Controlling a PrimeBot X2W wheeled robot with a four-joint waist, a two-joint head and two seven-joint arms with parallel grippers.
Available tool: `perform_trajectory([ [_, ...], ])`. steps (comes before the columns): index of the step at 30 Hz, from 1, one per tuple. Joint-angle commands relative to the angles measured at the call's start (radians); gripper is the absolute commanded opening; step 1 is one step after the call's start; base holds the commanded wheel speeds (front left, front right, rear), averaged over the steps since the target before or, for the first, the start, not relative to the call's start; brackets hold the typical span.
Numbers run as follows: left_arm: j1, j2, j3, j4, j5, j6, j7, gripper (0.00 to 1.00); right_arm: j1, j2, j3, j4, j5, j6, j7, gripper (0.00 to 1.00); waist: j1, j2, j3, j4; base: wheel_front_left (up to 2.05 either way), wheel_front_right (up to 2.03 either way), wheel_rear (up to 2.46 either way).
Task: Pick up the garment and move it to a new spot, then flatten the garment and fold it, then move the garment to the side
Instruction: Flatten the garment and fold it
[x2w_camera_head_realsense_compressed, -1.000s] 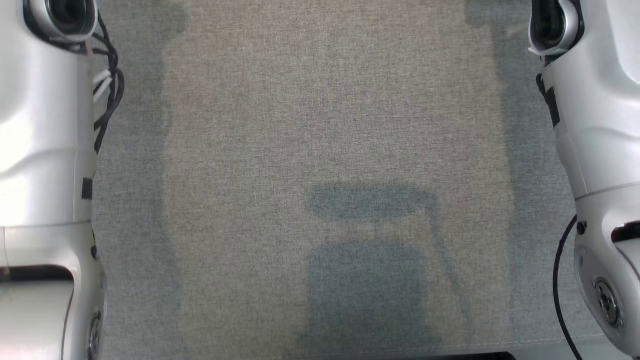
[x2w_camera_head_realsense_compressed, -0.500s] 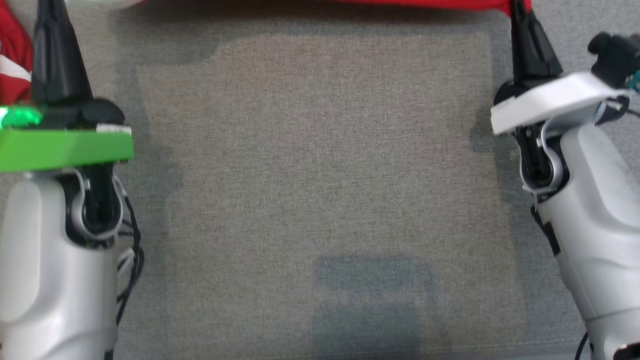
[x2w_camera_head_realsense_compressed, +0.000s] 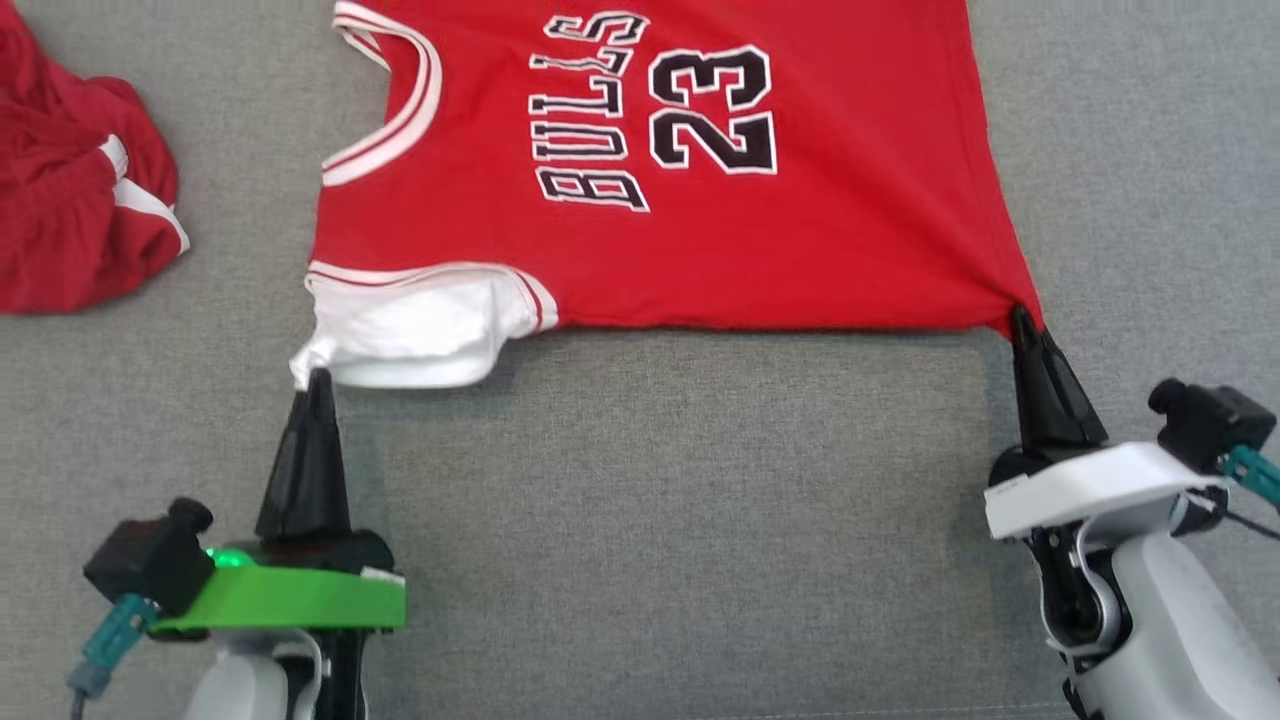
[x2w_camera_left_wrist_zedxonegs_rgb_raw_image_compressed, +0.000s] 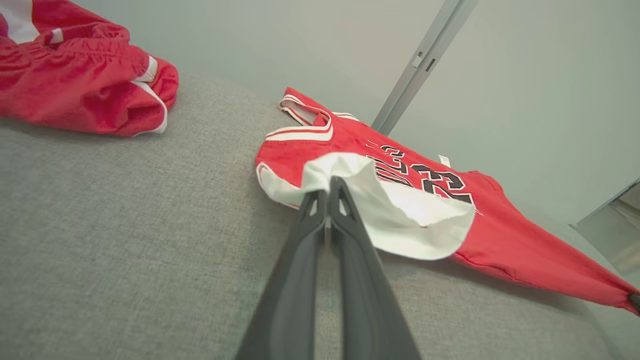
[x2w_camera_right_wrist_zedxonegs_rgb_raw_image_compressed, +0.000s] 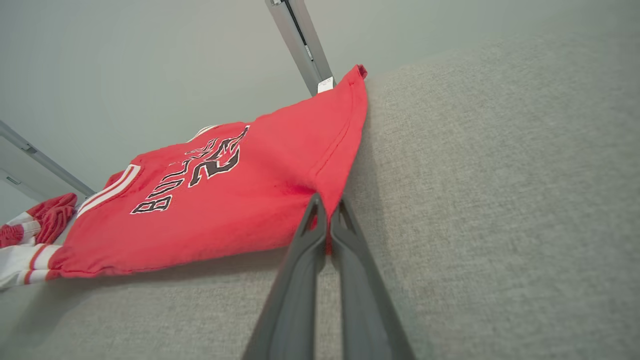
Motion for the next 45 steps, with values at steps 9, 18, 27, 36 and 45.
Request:
perform_trajectory([
  [9, 0.193, -0.038, -0.029, 0.043, 0.024, -0.002, -0.003, 0.0, 0.251, 0.05, -0.064, -0.099, -0.017, 0.0, -0.003, 0.0, 0.0, -0.0001, -0.162, 0.053, 0.0, 0.0, 0.0],
  [18, 0.299, -0.044, -0.062, 0.089, 0.026, -0.002, -0.003, 0.0, 0.39, 0.085, -0.065, -0.116, -0.007, 0.0, -0.003, 0.0, 0.0, -0.0001, -0.233, 0.044, 0.0, 0.0, 0.0],
  [27, 0.375, -0.025, -0.063, 0.089, 0.011, -0.002, -0.003, 0.0, 0.46, 0.091, -0.057, -0.109, 0.008, 0.0, -0.003, 0.0, 0.0, -0.0001, -0.263, 0.02, 0.0, 0.0, 0.0],
  [36, 0.432, -0.025, -0.05, 0.072, 0.0, 0.033, 0.004, 0.0, 0.491, 0.081, -0.043, -0.096, 0.024, 0.0, -0.003, 0.0, 0.0, -0.0001, -0.292, -0.009, 0.0, 0.0, 0.0],
  [45, 0.422, -0.023, -0.064, 0.074, 0.003, 0.048, 0.018, 0.0, 0.504, 0.078, -0.027, -0.049, 0.035, 0.0, -0.003, 0.0, 0.0, -0.0001, -0.313, -0.017, 0.0, 0.0, 0.0],
])
